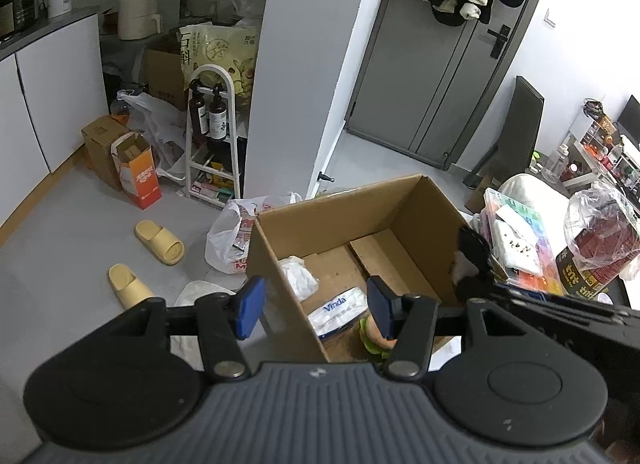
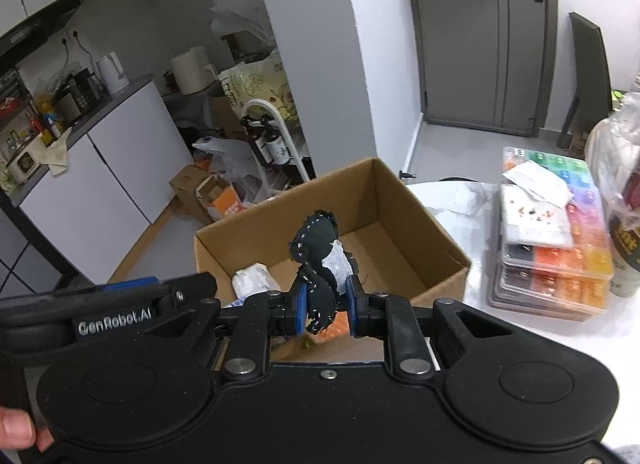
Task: Organize soft objects
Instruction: 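Lower the black lace item in the right tool into the box, then withdraw both tools from the box and move toward the grey plush mouse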
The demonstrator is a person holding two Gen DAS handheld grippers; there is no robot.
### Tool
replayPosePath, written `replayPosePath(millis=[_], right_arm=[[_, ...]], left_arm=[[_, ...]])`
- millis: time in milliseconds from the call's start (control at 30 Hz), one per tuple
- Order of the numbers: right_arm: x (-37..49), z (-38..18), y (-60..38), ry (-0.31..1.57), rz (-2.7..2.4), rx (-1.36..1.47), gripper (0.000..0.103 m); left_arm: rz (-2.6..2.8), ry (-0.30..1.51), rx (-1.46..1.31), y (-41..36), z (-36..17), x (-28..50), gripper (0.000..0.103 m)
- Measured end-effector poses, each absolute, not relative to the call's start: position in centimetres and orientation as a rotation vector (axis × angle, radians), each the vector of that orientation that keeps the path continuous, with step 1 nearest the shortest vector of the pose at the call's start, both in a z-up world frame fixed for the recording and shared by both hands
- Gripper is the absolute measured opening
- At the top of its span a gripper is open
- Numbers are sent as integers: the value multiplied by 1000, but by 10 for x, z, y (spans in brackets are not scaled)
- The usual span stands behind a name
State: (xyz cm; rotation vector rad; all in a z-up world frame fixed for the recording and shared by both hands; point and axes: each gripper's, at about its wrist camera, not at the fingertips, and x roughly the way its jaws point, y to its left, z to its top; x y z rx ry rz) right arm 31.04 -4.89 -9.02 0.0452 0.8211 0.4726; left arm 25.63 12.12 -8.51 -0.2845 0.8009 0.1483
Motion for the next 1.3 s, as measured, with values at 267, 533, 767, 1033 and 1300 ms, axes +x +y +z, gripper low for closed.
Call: replayPosePath(millis=[267, 533, 767, 1033, 1300], right_arm=[[303, -85, -62, 826, 456, 71, 41], [285, -75, -88, 809, 425, 79, 52], [270, -71, -112, 798, 393, 86, 67], [247, -64, -145, 777, 343, 119, 85], [231, -62, -171, 761, 308, 138, 91]], left_arm=[[156, 782, -266, 119, -81, 250, 76], [152, 780, -227, 107, -79, 243, 92], [149, 791, -187, 91, -76, 236, 101], [123, 780, -173, 73, -69, 225, 103], [92, 758, -151, 53, -63, 214, 103]])
